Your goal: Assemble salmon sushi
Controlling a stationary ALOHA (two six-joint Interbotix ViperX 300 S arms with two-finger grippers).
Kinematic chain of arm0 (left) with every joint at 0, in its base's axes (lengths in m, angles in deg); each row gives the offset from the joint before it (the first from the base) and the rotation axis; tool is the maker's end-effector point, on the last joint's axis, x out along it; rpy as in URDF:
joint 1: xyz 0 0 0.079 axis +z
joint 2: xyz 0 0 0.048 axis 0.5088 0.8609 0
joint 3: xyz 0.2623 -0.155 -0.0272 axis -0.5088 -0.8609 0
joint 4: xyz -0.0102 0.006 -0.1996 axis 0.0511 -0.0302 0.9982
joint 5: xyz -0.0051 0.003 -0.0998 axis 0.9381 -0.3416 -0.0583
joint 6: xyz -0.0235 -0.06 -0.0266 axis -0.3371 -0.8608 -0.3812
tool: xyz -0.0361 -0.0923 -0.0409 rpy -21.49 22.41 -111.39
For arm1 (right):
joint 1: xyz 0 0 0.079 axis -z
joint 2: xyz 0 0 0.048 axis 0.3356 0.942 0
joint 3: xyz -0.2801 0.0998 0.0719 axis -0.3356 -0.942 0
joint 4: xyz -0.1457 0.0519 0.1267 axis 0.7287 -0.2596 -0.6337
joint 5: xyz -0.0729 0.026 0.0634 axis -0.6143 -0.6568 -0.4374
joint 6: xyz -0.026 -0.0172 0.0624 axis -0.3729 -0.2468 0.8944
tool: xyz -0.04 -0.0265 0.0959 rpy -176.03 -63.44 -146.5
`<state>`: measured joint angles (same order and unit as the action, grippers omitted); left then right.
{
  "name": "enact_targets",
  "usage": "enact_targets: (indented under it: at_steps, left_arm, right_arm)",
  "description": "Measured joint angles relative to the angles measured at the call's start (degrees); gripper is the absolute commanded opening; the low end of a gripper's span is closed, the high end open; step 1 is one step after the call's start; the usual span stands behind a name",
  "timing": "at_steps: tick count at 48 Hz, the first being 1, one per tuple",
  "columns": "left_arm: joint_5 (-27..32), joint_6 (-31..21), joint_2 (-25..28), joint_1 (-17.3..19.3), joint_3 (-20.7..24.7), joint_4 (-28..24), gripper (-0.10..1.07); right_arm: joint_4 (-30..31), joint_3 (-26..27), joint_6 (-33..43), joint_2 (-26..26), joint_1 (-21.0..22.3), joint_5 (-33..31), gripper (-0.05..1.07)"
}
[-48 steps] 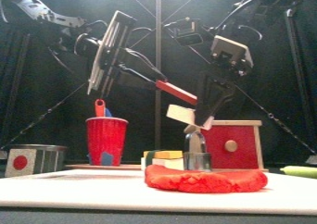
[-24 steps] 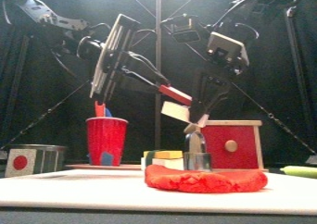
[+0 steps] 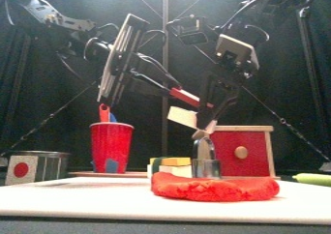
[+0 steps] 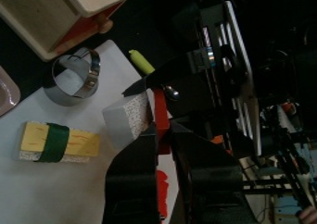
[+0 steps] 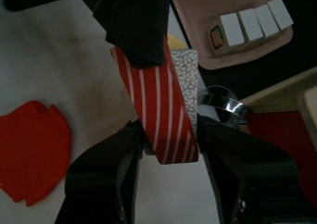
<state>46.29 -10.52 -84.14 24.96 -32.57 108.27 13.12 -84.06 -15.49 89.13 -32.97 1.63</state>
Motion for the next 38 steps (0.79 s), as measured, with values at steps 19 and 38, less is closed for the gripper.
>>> enact_targets:
  at_steps: [19, 38]
  left_arm:
    - [1.32, 0.00, 0.88, 0.70, 0.00, 0.09, 0.38]
    - [2.37, 0.00, 0.79, 2.11, 0.00, 0.09, 0.38]
  right_arm:
    - [0.62, 0.35, 0.00, 0.00, -0.18, 0.00, 0.71]
    - [0.70, 0.35, 0.00, 0.00, -0.09, 0.00, 0.71]
